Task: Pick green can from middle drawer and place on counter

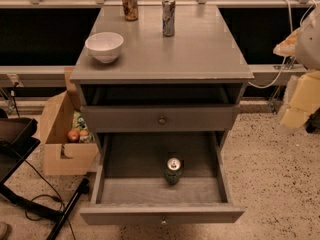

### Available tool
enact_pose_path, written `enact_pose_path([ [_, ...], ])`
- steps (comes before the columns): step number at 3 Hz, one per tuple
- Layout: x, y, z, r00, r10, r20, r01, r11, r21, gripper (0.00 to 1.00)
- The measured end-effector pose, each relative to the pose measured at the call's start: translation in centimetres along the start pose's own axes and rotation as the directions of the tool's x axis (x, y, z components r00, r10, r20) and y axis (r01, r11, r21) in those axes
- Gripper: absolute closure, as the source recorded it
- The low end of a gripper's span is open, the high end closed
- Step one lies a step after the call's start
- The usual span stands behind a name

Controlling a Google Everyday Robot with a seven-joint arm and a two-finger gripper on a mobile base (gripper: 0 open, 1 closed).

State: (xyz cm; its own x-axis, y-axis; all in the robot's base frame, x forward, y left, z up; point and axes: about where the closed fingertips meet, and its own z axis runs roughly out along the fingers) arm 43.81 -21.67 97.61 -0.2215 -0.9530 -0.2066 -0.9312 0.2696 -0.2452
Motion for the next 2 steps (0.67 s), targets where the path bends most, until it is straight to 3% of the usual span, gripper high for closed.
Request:
enact_pose_path([
  [1, 0.0, -0.1, 0.0, 1.0, 0.002, 0.01, -0.002, 1.0, 0.005, 0.0],
  [2, -0.1, -0.4, 2.9, 0.996, 0.031, 0.083, -0.03, 0.9994, -0.018, 0.0],
])
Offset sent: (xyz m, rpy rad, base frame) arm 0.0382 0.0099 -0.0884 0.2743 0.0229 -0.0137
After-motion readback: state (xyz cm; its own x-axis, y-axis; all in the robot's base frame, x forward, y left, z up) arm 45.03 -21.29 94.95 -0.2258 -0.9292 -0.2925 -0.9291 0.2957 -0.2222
